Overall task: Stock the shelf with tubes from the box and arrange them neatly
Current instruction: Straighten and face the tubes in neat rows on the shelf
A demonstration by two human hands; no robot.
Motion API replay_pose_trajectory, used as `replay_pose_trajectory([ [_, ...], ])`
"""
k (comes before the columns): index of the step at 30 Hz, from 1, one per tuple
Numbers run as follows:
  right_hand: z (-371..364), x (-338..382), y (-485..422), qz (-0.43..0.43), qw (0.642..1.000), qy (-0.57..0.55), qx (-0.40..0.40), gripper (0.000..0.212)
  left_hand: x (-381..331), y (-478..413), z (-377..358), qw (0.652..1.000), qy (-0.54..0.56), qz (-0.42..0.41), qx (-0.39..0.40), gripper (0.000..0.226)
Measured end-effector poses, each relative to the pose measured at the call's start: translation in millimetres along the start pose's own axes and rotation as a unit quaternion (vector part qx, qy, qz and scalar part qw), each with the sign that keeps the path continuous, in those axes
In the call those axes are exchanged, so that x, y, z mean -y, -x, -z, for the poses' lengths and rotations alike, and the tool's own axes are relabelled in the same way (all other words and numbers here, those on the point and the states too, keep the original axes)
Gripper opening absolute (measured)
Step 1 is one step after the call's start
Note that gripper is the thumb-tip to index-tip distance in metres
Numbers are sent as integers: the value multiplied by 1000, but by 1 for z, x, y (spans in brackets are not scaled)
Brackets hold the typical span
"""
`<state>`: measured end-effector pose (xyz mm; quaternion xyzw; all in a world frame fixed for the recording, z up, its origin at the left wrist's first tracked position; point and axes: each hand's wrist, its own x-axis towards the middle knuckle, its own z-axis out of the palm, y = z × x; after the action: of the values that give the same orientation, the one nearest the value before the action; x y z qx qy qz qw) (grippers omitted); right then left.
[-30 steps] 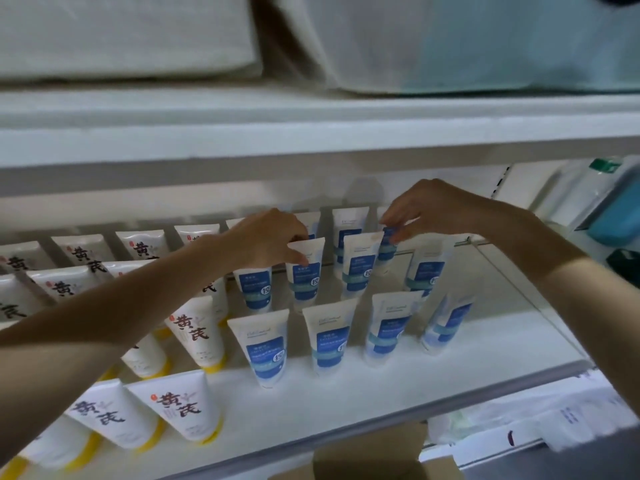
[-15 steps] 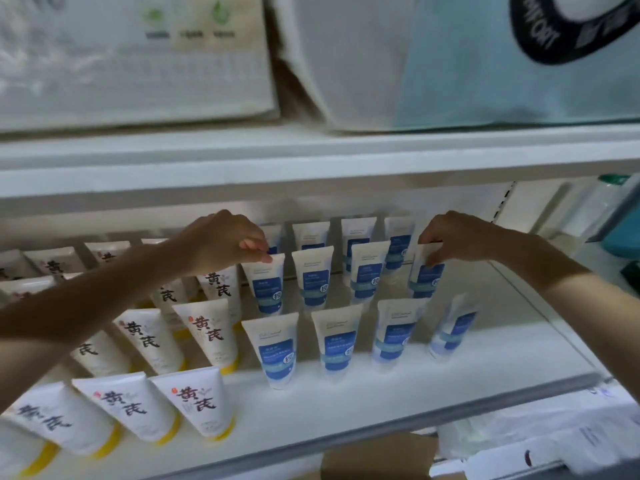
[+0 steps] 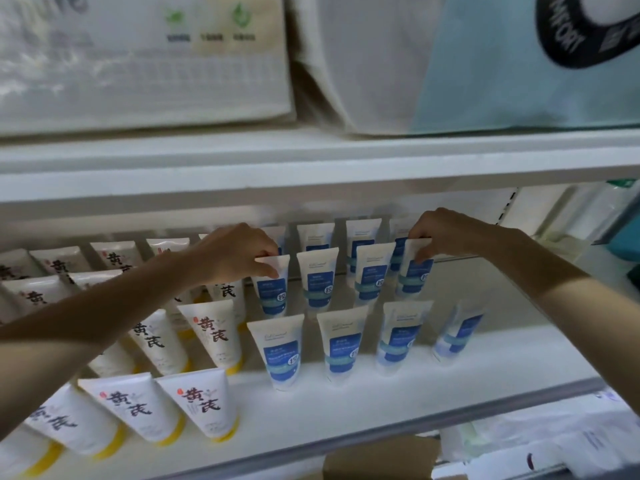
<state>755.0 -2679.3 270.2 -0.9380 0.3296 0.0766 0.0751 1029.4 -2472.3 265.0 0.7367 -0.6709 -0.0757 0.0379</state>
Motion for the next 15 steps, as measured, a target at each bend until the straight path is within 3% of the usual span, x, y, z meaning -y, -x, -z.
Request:
replay_pose_trajectory([
  [3, -1, -2, 0, 0, 1000, -10, -1, 10, 2, -1, -3, 1000, 10, 6, -16, 35],
  [9, 11, -5, 10, 16, 994, -98, -39, 20, 4, -3, -5, 999, 14, 4, -33, 30],
  [15, 26, 15, 27, 0, 954, -270, -133, 27, 2, -3, -4, 999, 15, 0, -42, 29],
])
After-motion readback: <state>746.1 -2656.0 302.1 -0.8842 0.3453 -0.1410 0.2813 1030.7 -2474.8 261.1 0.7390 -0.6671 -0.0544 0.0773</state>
